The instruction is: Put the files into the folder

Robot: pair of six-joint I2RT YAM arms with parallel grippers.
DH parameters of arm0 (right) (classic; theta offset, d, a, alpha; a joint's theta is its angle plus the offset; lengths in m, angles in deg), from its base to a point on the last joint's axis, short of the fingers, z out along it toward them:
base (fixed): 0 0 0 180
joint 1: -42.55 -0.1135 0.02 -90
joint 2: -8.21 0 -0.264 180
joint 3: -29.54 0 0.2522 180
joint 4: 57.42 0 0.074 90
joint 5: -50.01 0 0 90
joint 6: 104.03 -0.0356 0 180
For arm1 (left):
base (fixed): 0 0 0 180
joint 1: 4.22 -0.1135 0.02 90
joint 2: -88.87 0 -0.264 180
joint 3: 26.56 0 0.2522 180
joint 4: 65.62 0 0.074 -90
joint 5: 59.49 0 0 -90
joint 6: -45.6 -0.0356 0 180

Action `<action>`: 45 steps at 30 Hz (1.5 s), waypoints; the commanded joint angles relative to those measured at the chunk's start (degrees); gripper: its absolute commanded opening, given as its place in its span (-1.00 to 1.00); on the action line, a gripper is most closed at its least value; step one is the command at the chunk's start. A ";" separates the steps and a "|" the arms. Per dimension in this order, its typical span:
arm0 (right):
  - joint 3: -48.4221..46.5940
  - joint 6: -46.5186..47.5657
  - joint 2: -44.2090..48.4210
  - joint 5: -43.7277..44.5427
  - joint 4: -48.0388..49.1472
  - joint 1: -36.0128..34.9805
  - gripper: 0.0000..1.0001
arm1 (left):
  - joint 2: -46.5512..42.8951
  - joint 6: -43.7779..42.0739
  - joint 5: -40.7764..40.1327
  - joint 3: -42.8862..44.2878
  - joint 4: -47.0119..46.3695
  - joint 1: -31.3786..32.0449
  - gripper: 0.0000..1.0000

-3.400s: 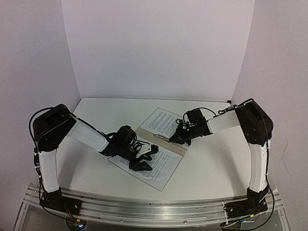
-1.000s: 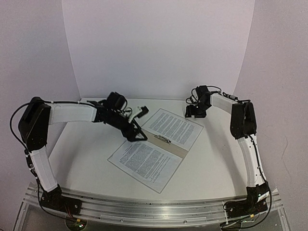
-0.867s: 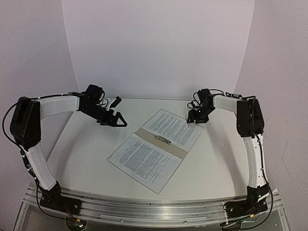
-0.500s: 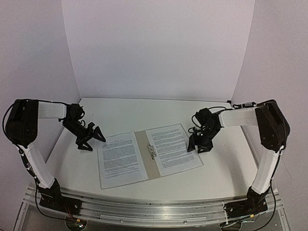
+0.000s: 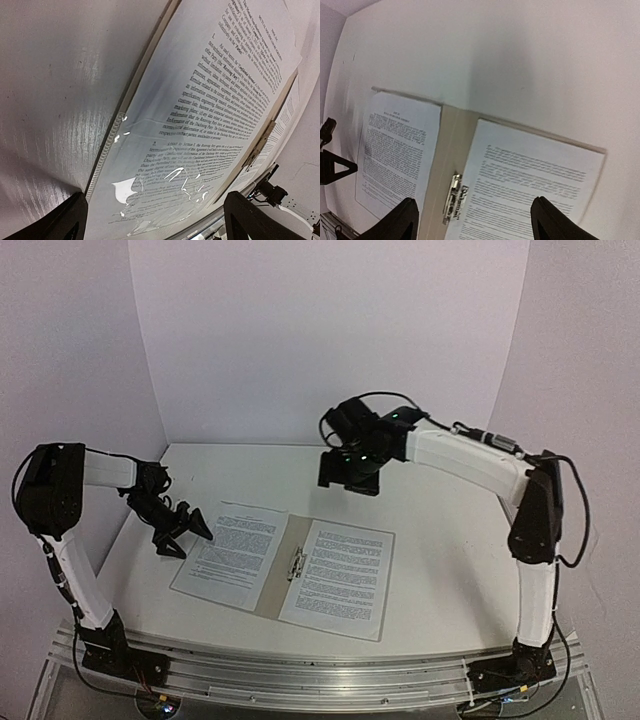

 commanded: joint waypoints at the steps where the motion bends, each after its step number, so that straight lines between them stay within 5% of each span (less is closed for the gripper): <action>1: -10.87 -5.98 -15.85 1.84 -4.58 -8.29 0.57 | -1.71 -2.94 -4.59 1.67 -0.18 -0.02 0.91; 7: -20.00 -7.04 -24.67 4.63 -5.24 -12.28 0.57 | -2.26 -6.98 -10.19 -0.71 -3.40 -0.02 0.90; 20: -15.67 -5.48 -32.00 6.41 -7.48 -15.38 0.34 | -1.34 -6.32 -7.63 -2.44 -5.59 0.01 0.90; 26: -12.56 -5.78 -31.85 3.91 -6.86 -15.29 -0.32 | -1.40 -6.84 -7.01 -2.15 -5.30 0.00 0.90; 33: 12.14 -9.79 -17.84 -6.67 15.14 -10.82 -0.72 | -1.57 -8.36 -7.73 -0.84 -5.04 0.00 0.92; 38: 28.64 -11.69 -12.20 -15.58 30.45 -6.52 -0.76 | -3.81 -10.31 -4.42 -0.56 -3.06 -0.01 0.93; 45: 46.32 -15.80 -9.90 -28.91 57.37 -2.12 -0.78 | -3.91 -9.79 11.19 -5.06 -11.28 3.42 1.00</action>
